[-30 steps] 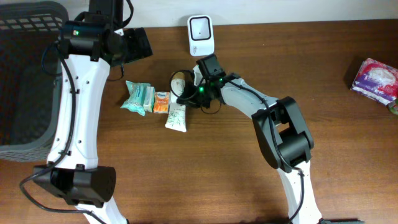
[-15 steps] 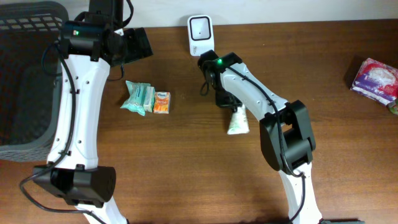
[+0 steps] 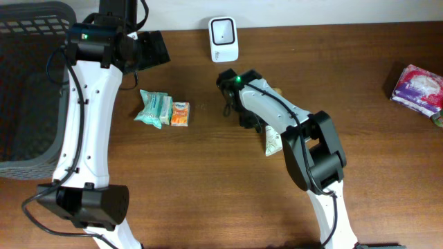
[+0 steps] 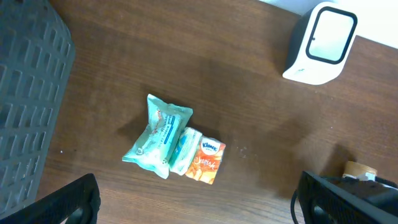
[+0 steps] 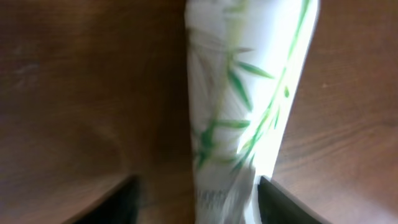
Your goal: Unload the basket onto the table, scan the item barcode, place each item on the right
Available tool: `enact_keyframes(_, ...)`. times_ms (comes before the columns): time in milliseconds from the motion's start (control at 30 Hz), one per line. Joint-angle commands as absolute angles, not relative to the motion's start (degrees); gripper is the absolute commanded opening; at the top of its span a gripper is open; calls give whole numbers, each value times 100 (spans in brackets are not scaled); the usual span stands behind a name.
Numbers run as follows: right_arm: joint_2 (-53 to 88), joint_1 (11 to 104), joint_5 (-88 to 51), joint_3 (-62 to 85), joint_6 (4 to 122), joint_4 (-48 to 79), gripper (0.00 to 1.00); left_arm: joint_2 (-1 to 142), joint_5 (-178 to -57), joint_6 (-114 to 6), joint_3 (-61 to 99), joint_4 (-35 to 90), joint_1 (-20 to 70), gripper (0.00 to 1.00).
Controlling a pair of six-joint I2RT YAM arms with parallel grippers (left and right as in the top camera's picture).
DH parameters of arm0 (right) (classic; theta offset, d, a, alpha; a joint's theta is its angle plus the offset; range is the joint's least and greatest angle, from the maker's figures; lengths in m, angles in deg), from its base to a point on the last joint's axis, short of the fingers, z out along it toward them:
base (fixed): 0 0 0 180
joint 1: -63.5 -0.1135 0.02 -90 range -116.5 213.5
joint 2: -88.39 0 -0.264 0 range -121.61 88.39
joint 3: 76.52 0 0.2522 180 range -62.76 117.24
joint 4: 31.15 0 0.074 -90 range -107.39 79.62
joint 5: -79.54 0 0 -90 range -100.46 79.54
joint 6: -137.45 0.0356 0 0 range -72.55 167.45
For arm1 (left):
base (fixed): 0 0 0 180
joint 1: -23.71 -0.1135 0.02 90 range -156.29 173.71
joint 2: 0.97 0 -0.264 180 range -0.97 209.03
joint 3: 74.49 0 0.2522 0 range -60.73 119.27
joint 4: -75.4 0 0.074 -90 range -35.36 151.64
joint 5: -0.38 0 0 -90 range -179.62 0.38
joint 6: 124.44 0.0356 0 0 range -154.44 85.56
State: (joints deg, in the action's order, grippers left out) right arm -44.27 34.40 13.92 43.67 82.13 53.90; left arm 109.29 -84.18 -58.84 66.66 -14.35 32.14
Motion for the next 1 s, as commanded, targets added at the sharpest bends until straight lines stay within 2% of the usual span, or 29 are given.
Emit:
enact_keyframes(0,-4407,3399,904,5499,8254,6037,79,10931,-8357,-5790,6682,-1432,3179,99)
enact_keyframes(33,-4407,3471,902,5882,8116,6334,99,10931,-8357,-5792,6682,-1432,3179,99)
enact_keyframes(133,-4407,3868,583,6433,7616,6907,99,10931,-8357,-5792,6682,-1432,3179,99)
enact_keyframes(267,-4414,4977,-2022,5974,5972,7102,98,10931,-8357,-5792,6682,-1432,3179,99)
enact_keyframes(367,-4418,5466,-2757,5042,5966,6409,99,10931,-8357,-5792,6682,-1432,3179,99)
enact_keyframes(600,-4418,5457,-2973,4610,6018,5819,99,10931,-8357,-5792,6682,-1432,3179,99)
enact_keyframes(633,-4418,5455,-2975,4485,6040,5714,94,10931,-8357,-5792,6682,-1432,3179,99)
enact_keyframes(700,-4418,5447,-2964,4227,6187,5475,72,10931,-8357,-5792,6682,-1432,3179,99)
enact_keyframes(767,-4418,5447,-2955,4105,6189,5375,54,10931,-8357,-5792,6682,-1432,3179,99)
enact_keyframes(867,-4407,5447,-2949,4173,6200,5351,35,10931,-8357,-5792,6682,-1432,3179,99)
enact_keyframes(933,-4396,5447,-2599,4472,6497,5510,13,10931,-8357,-5792,6682,-1432,3179,99)
enact_keyframes(967,-4390,5447,-2352,4839,6512,5784,13,10931,-8357,-5792,6682,-1432,3179,99)
